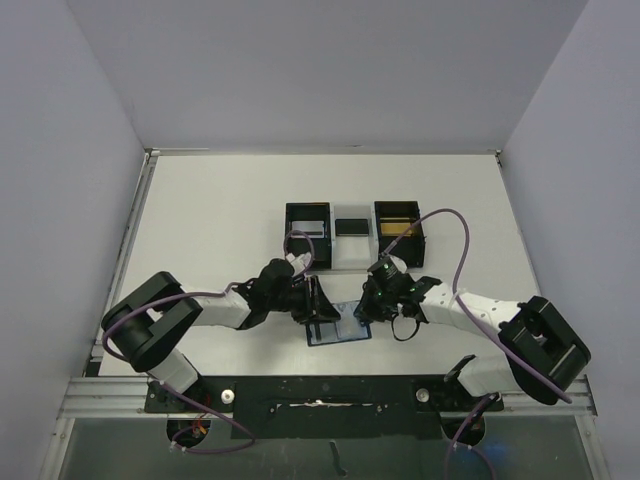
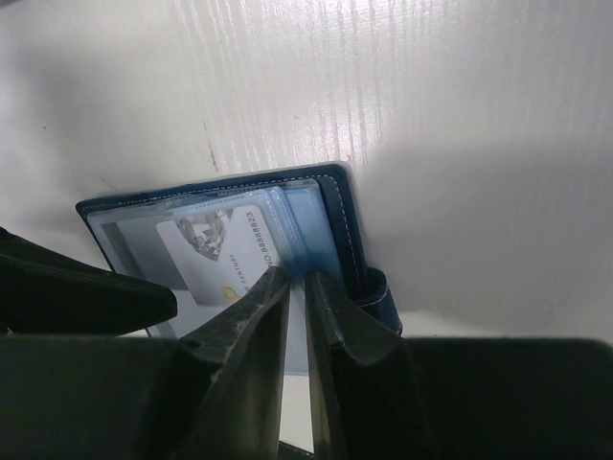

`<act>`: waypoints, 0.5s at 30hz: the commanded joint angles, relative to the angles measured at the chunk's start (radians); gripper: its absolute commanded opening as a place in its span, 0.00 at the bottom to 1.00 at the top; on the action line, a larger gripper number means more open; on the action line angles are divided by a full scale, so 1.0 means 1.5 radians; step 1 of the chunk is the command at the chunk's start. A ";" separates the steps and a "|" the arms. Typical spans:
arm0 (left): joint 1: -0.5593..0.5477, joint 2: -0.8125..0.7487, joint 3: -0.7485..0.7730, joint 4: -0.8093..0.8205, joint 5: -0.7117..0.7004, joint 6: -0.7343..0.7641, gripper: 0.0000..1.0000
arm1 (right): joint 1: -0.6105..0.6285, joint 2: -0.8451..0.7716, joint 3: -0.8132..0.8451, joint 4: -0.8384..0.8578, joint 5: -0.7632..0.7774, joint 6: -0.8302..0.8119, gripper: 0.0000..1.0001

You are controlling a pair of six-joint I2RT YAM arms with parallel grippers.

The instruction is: Take the credit cards out of the card holder

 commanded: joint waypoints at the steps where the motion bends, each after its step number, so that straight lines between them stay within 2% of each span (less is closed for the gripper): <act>1: -0.002 0.002 0.013 0.000 -0.013 0.017 0.38 | 0.022 0.035 -0.010 -0.033 0.037 0.012 0.15; 4: 0.000 0.024 0.011 -0.021 -0.032 0.027 0.38 | 0.030 0.040 -0.032 -0.003 0.025 0.029 0.15; 9: 0.000 0.038 -0.018 0.053 -0.036 -0.014 0.35 | 0.044 0.045 -0.044 0.004 0.029 0.046 0.14; 11: 0.001 0.038 -0.012 0.027 -0.049 -0.012 0.35 | 0.046 0.046 -0.050 0.008 0.030 0.051 0.15; 15: 0.004 0.035 0.013 -0.003 -0.059 -0.001 0.28 | 0.048 0.046 -0.058 0.014 0.030 0.057 0.15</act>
